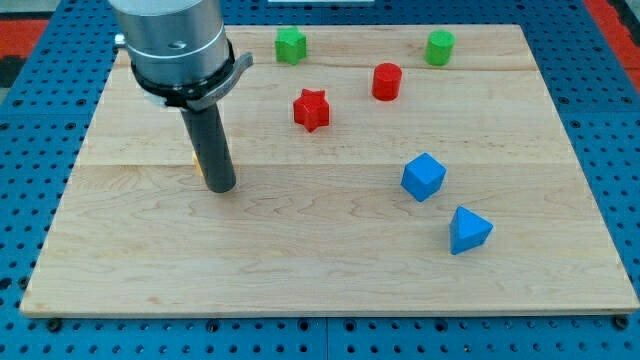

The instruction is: Move the yellow heart to the bottom left of the red star

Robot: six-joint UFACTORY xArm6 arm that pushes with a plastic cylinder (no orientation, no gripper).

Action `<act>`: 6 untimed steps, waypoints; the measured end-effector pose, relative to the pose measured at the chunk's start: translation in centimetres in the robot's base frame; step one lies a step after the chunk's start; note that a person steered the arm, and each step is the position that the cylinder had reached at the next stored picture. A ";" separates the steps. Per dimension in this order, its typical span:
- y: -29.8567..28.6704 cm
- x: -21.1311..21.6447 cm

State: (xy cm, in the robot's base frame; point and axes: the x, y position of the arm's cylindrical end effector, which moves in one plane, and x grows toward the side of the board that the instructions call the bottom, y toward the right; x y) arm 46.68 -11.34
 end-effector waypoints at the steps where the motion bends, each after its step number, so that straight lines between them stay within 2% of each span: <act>1: 0.0 1.9; 2: -4.1 0.9; 4: 1.0 -4.7; 5: 0.8 -2.2; 6: 4.8 -1.6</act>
